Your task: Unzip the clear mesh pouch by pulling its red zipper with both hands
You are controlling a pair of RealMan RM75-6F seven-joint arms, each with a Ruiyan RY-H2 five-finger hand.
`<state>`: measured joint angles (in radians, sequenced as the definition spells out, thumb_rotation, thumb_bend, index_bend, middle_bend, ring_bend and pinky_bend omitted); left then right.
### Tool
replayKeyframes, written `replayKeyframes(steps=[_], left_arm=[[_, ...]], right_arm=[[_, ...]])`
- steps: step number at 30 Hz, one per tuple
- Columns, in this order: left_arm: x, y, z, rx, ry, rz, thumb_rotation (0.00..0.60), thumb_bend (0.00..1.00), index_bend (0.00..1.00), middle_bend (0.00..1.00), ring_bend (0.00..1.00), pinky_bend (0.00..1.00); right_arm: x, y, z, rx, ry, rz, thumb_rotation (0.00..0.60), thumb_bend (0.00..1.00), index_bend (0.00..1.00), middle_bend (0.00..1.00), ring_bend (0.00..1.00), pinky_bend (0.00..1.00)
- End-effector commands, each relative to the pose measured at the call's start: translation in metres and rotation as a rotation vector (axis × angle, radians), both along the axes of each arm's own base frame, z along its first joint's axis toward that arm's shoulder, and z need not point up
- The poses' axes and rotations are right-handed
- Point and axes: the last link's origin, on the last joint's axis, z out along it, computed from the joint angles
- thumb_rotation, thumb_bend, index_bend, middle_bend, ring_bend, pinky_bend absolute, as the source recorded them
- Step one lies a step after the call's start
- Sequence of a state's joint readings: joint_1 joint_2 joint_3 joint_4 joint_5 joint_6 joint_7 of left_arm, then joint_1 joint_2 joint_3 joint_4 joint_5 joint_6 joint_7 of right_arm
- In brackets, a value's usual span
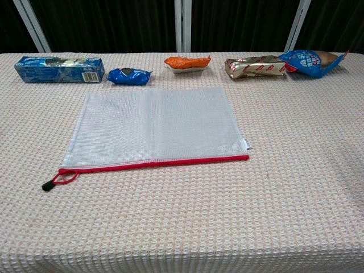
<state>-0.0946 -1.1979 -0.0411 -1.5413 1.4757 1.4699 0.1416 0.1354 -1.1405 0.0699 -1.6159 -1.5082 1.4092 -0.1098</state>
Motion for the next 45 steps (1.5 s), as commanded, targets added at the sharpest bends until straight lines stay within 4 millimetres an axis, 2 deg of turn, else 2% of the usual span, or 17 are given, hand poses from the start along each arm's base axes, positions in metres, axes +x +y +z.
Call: replayKeyframes(steps=[1,8,14,17,21,24,28,33,41,45], left_arm=[[-0.003,0.001,-0.003,-0.012,0.003,0.012,0.6,0.0,0.23,0.16,0.1,0.17],[0.0,0.0,-0.003,-0.006,-0.006,0.003,0.6,0.0,0.23,0.16,0.1,0.17],[-0.001,-0.002,-0.004,-0.002,-0.016,0.002,0.6,0.0,0.23,0.16,0.1,0.17],[0.0,-0.005,-0.007,-0.001,-0.032,-0.003,0.6,0.0,0.23,0.16,0.1,0.17],[0.001,-0.008,-0.011,-0.004,-0.043,-0.011,0.6,0.0,0.23,0.16,0.1,0.17],[0.0,-0.009,-0.014,-0.008,-0.051,-0.015,0.6,0.0,0.23,0.16,0.1,0.17],[-0.003,-0.009,-0.016,-0.014,-0.06,-0.013,0.6,0.0,0.23,0.16,0.1,0.17],[-0.01,-0.008,-0.017,-0.019,-0.065,0.001,0.6,0.0,0.23,0.16,0.1,0.17],[-0.016,-0.007,-0.018,-0.019,-0.076,0.006,0.6,0.0,0.23,0.16,0.1,0.17],[-0.017,-0.007,-0.019,-0.02,-0.078,0.007,0.6,0.0,0.23,0.16,0.1,0.17]], right_arm=[[0.001,-0.003,-0.002,0.007,-0.001,0.005,0.6,0.09,0.07,0.13,0.0,0.13],[0.021,-0.011,-0.01,0.07,-0.022,0.098,0.6,0.09,0.09,0.14,0.0,0.13],[0.062,-0.026,-0.036,0.223,-0.026,0.25,0.6,0.09,0.13,0.17,0.02,0.14],[0.085,-0.038,-0.06,0.306,-0.02,0.306,0.6,0.09,0.16,0.18,0.02,0.15],[0.113,-0.052,-0.111,0.409,-0.041,0.341,0.6,0.12,0.19,0.19,0.02,0.17],[0.126,-0.059,-0.149,0.46,-0.048,0.337,0.6,0.15,0.22,0.19,0.02,0.17],[0.134,-0.064,-0.191,0.492,-0.042,0.322,0.6,0.15,0.27,0.19,0.02,0.17],[0.138,-0.072,-0.221,0.475,-0.069,0.29,0.6,0.16,0.29,0.2,0.02,0.15],[0.132,-0.082,-0.233,0.434,-0.077,0.268,0.6,0.18,0.33,0.2,0.02,0.14],[0.128,-0.086,-0.235,0.418,-0.09,0.263,0.6,0.2,0.39,0.22,0.03,0.14]])
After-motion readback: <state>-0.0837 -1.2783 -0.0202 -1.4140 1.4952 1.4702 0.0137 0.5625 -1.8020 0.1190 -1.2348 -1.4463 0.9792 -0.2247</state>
